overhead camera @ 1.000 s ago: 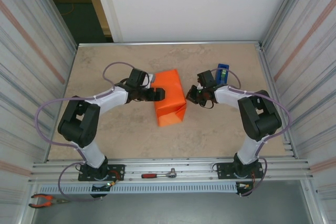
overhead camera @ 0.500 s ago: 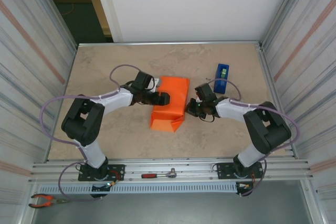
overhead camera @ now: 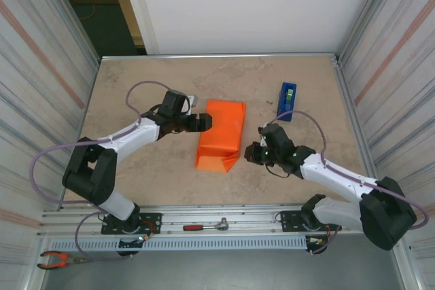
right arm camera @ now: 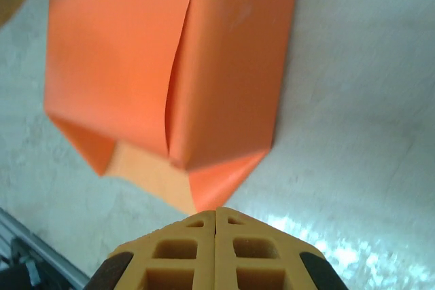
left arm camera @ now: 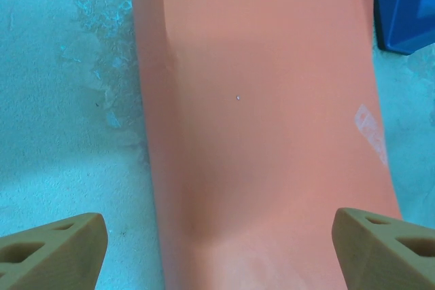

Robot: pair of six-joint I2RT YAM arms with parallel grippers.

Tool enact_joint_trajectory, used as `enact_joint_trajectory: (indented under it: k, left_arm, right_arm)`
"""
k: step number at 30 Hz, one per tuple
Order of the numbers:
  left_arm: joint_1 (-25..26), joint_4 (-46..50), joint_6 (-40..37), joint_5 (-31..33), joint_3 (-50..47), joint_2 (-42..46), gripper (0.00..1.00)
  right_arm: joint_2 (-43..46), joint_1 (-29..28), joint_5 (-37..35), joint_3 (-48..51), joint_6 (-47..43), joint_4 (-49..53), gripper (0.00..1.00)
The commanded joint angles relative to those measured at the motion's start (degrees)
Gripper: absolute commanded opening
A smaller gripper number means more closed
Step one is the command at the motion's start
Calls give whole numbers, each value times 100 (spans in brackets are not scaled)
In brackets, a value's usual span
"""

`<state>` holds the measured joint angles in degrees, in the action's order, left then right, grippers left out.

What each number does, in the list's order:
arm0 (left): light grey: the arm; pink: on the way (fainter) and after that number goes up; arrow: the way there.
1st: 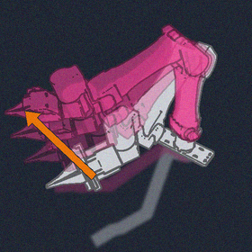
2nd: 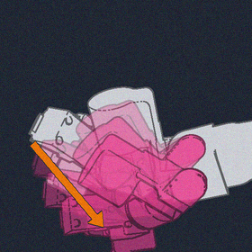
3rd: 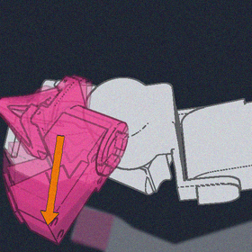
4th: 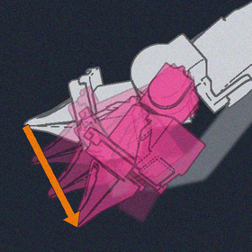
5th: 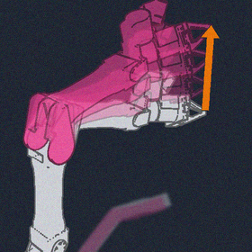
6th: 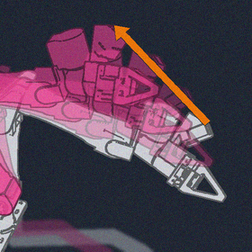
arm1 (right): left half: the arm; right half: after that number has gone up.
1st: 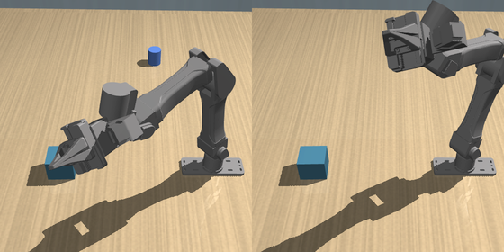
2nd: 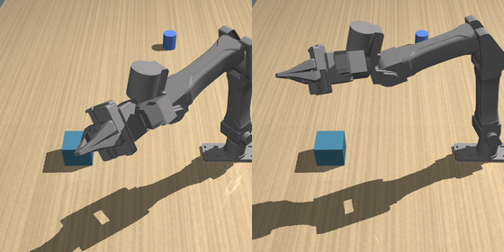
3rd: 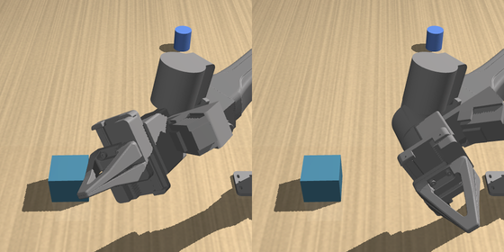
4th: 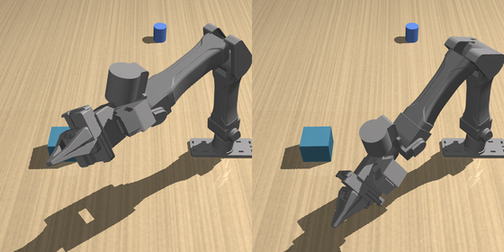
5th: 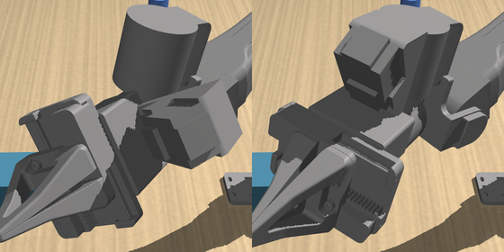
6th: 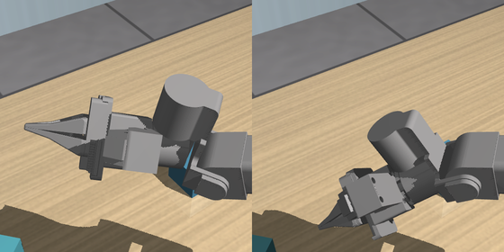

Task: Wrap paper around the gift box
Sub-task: Rotate the gift box at the center of the table.

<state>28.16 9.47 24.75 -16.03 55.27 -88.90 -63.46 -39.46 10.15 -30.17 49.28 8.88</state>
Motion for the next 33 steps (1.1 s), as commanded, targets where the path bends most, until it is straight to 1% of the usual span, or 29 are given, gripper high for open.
enact_joint_trajectory:
  k: [1,8,13,16,21,29,33]
  left_arm:
    - [5,-72,141,-84,-254,180,86]
    - [12,-407,351,-352,-393,-8,86]
    - [70,-621,492,-409,-568,-22,85]
    - [162,-765,604,-414,-714,-13,85]
    - [346,-986,788,-363,-962,47,85]
    - [591,-1249,1026,-215,-1232,154,85]
    - [682,-1375,1144,-157,-1284,204,85]
  right_arm:
    - [103,-411,-593,225,275,8,0]
    - [-603,-1095,-1213,206,418,-877,0]
    - [-1279,-1290,-1468,-15,430,-1387,0]
    - [-1670,-1292,-1589,-156,443,-1600,0]
    - [-1965,-1221,-1903,-365,393,-1628,0]
    - [-2132,-730,-1733,-537,255,-1600,0]
    - [-2033,-594,-1605,-483,179,-1521,0]
